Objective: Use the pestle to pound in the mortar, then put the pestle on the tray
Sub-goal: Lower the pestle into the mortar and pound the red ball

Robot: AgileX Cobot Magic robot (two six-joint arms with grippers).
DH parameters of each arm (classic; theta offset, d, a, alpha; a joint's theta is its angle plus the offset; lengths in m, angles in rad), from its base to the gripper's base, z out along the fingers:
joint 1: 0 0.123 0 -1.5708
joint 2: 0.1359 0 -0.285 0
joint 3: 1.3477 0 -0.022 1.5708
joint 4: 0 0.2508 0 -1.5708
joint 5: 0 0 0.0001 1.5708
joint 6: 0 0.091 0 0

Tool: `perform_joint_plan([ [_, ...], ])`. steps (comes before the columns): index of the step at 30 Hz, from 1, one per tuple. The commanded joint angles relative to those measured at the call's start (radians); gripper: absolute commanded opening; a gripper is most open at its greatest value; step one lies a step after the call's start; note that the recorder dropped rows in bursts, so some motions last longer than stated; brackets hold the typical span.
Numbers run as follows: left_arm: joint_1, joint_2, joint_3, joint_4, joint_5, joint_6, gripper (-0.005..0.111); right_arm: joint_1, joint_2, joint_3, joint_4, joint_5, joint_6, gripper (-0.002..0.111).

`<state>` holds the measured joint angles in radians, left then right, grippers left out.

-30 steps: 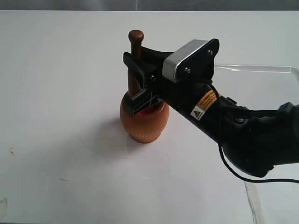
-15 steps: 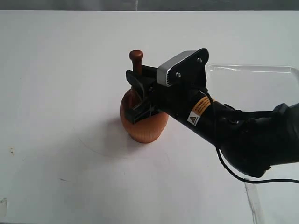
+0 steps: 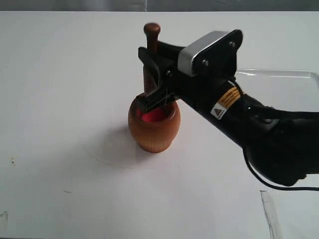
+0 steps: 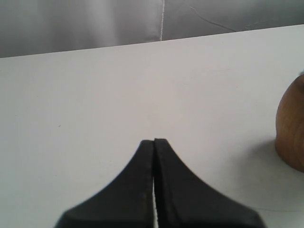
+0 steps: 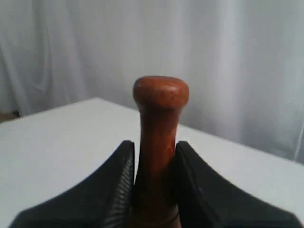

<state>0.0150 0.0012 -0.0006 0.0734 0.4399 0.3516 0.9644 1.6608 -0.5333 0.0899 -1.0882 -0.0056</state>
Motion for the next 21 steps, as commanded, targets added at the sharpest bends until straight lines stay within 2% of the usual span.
perform_joint_plan([
  [1,-0.008,-0.001,0.001,-0.007,-0.003,-0.008,0.000,0.003,-0.102,-0.005,-0.007,0.004,-0.023,0.000],
  [6,-0.008,-0.001,0.001,-0.007,-0.003,-0.008,0.000,0.003,-0.077,-0.005,-0.008,0.101,-0.072,0.000],
  [10,-0.008,-0.001,0.001,-0.007,-0.003,-0.008,0.000,0.003,0.040,-0.005,-0.006,0.122,-0.053,0.000],
  [16,-0.008,-0.001,0.001,-0.007,-0.003,-0.008,0.000,0.003,0.165,-0.005,-0.006,0.093,0.006,0.000],
  [21,-0.008,-0.001,0.001,-0.007,-0.003,-0.008,0.000,0.003,0.052,-0.005,-0.008,-0.022,0.006,0.000],
])
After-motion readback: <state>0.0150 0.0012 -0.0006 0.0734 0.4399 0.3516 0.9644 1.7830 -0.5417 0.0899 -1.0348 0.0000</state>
